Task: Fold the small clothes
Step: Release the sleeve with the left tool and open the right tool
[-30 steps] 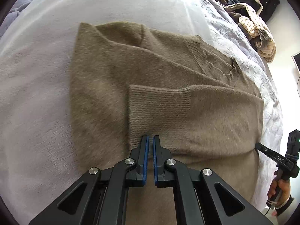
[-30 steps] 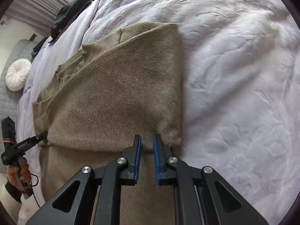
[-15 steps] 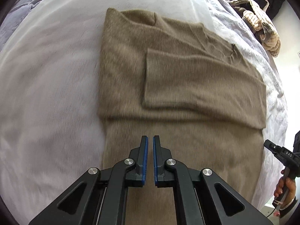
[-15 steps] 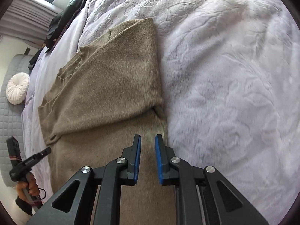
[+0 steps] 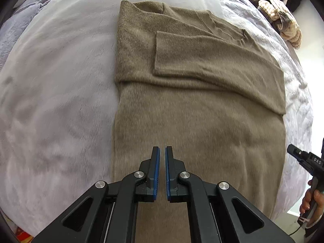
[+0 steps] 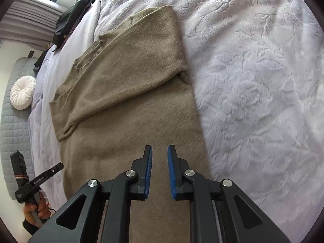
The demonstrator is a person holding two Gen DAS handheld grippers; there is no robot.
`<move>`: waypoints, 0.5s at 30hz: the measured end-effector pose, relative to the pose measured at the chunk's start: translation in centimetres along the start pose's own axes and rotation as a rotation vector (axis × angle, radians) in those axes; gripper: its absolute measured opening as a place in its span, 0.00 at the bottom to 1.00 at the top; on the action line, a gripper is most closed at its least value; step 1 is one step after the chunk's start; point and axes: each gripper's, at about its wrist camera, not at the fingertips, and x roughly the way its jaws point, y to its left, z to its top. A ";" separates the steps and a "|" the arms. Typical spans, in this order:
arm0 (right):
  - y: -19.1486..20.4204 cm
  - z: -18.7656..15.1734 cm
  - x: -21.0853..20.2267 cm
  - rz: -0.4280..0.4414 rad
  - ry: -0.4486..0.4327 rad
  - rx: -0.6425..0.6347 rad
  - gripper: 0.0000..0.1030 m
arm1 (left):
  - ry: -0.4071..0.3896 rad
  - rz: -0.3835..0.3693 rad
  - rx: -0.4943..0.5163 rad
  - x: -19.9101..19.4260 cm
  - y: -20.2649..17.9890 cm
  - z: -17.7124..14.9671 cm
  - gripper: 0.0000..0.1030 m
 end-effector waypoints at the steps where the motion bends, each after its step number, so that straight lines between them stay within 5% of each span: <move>1: 0.1 -0.3 -0.1 0.001 0.000 0.002 0.17 | 0.004 0.006 0.006 -0.1 -0.1 -0.4 0.06; 7: 0.6 -1.7 -1.1 0.006 -0.002 0.012 0.17 | 0.028 0.026 0.040 -0.9 -0.5 -2.2 0.06; 10: 0.9 -2.4 -1.5 0.003 -0.003 0.017 0.28 | 0.022 0.042 0.062 -1.5 -0.8 -2.8 0.06; 11: 1.0 -2.7 -1.7 0.002 -0.005 0.019 0.37 | 0.021 0.045 0.066 -1.6 -0.8 -3.0 0.17; 12: 1.1 -3.0 -1.9 0.002 -0.008 0.020 0.41 | 0.020 0.052 0.068 -1.8 -0.9 -3.2 0.69; 13: 1.2 -3.2 -2.0 0.003 -0.010 0.020 0.45 | 0.015 0.067 0.064 -2.0 -0.9 -3.4 0.98; 15: 1.3 -3.7 -2.4 0.007 -0.008 0.020 0.45 | -0.020 0.089 0.075 -2.8 -1.0 -3.7 0.98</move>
